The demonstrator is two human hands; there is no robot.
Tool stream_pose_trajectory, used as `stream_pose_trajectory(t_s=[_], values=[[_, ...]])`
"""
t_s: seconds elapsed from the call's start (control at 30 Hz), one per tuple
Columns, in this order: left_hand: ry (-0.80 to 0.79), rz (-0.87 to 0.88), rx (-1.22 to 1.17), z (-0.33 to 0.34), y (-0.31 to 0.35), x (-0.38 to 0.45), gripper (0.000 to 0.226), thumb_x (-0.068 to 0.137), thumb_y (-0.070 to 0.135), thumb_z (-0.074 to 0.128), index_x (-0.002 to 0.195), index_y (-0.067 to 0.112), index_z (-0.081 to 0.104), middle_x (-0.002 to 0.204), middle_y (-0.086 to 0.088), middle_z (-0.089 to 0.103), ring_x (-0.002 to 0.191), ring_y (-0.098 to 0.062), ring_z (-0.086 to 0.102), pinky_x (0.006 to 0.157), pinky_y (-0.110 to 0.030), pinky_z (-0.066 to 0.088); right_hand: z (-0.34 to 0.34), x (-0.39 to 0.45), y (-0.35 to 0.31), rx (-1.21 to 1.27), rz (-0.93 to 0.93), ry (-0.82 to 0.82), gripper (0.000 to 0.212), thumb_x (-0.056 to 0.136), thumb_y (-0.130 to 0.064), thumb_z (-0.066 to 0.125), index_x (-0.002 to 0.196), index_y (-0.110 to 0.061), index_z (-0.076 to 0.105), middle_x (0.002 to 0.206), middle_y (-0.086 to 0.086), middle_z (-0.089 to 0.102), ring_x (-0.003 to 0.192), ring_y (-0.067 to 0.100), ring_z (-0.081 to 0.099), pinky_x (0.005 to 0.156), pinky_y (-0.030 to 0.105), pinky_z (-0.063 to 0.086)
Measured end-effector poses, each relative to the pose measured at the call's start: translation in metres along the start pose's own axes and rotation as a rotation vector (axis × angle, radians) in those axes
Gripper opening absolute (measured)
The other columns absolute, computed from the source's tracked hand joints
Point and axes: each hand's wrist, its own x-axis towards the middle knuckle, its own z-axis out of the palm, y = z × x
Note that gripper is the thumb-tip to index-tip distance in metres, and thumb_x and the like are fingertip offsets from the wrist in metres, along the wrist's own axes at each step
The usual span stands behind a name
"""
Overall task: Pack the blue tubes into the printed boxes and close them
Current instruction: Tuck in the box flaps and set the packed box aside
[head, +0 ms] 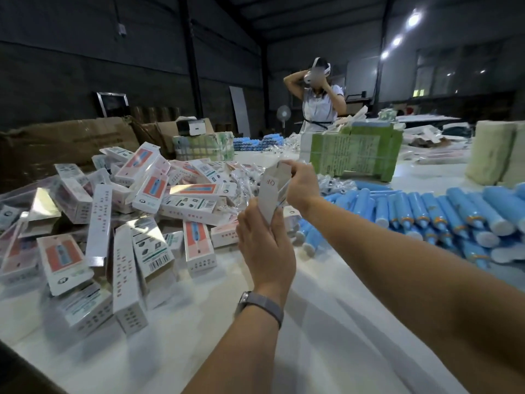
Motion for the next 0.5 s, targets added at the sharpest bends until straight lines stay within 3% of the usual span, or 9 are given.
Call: stream_pose_trajectory(t_s=[0.1,0.23,0.33,0.43,0.5], values=[[-0.031,-0.001,-0.012,0.001,0.004,-0.004,0.049,0.099,0.041,0.041,0.132,0.005,0.047,0.126,-0.012,0.050,0.115,-0.029,0.045,0.096,-0.055,0.044,-0.030,-0.019,-0.004,-0.105,-0.097,0.052,0.026,0.085,0.001,0.064,0.107,-0.007,0.074,0.084,-0.001,0.070,0.072,0.008,0.064,0.064,0.015,0.047],[-0.046,-0.008,-0.013,0.000,0.005,-0.004,0.034,0.103,0.025,0.050,0.127,0.000,0.049,0.123,-0.017,0.052,0.113,-0.035,0.047,0.094,-0.058,0.044,-0.071,-0.055,-0.016,-0.078,-0.177,0.104,0.008,0.088,-0.019,0.073,0.094,-0.012,0.072,0.079,-0.005,0.063,0.058,-0.006,0.053,0.061,0.009,0.042],[-0.063,0.002,-0.096,-0.001,0.012,-0.008,0.030,0.102,0.025,0.050,0.123,0.004,0.048,0.120,-0.016,0.054,0.110,-0.036,0.051,0.093,-0.057,0.046,-0.102,-0.079,-0.037,0.150,-0.178,0.202,0.001,0.089,-0.014,0.073,0.088,-0.014,0.071,0.072,-0.006,0.064,0.056,-0.003,0.053,0.061,0.013,0.044],[-0.095,0.077,-0.101,0.001,0.018,-0.014,0.029,0.097,0.032,0.047,0.112,0.007,0.048,0.108,-0.016,0.056,0.099,-0.037,0.053,0.086,-0.057,0.047,-0.120,-0.105,-0.060,0.293,-0.275,0.231,0.015,0.089,-0.005,0.070,0.087,-0.020,0.068,0.069,-0.007,0.066,0.061,0.007,0.058,0.063,0.021,0.049],[-0.126,0.101,-0.119,0.004,0.021,-0.018,0.029,0.097,0.032,0.047,0.111,0.006,0.048,0.106,-0.015,0.056,0.098,-0.038,0.054,0.084,-0.057,0.047,-0.125,-0.117,-0.068,0.358,-0.329,0.206,0.030,0.088,0.000,0.069,0.102,-0.024,0.061,0.070,-0.004,0.068,0.063,0.010,0.062,0.063,0.022,0.050]])
